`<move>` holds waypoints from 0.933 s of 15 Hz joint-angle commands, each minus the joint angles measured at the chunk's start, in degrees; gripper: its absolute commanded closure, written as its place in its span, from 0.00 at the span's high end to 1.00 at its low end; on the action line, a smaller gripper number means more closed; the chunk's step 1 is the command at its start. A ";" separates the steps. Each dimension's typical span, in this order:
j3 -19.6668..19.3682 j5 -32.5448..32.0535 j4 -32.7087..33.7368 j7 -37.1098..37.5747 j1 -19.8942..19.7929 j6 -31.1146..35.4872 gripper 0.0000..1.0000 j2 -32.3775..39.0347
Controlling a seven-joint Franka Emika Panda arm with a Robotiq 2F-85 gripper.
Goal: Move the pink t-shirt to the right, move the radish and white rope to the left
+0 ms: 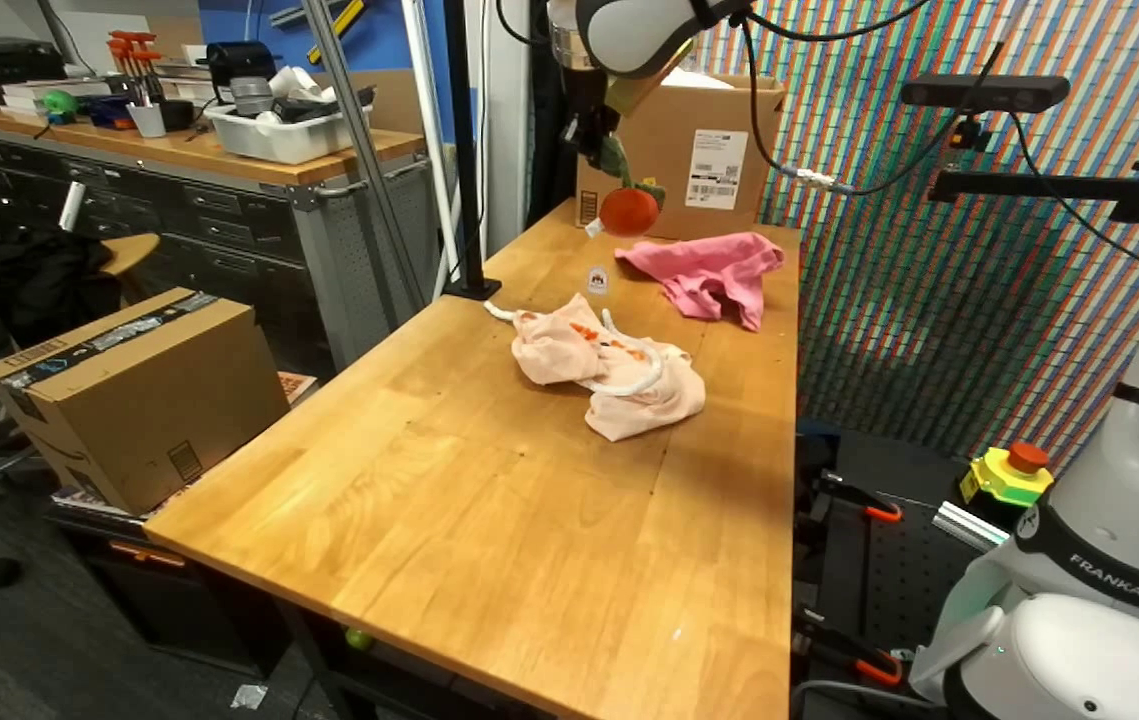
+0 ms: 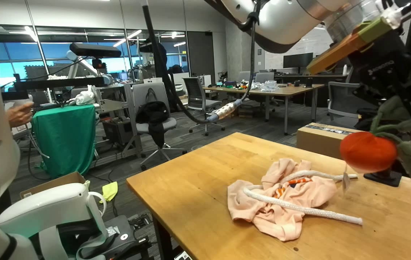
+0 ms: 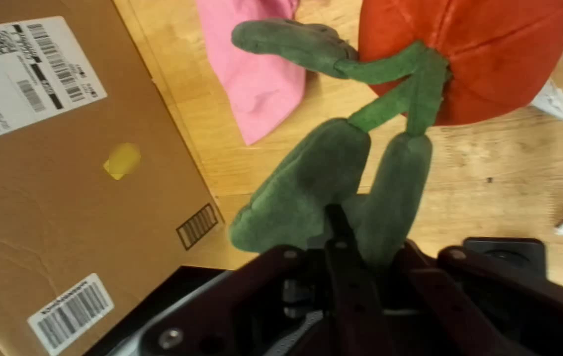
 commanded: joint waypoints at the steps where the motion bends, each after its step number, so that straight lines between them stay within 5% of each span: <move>1: 3.07 8.33 1.02 -6.02 1.40 -3.36 0.02 -1.74; 8: 9.23 24.88 3.84 -14.87 4.09 -6.67 0.02 -0.57; 14: 12.31 27.92 6.44 -12.83 8.22 -5.52 0.02 3.42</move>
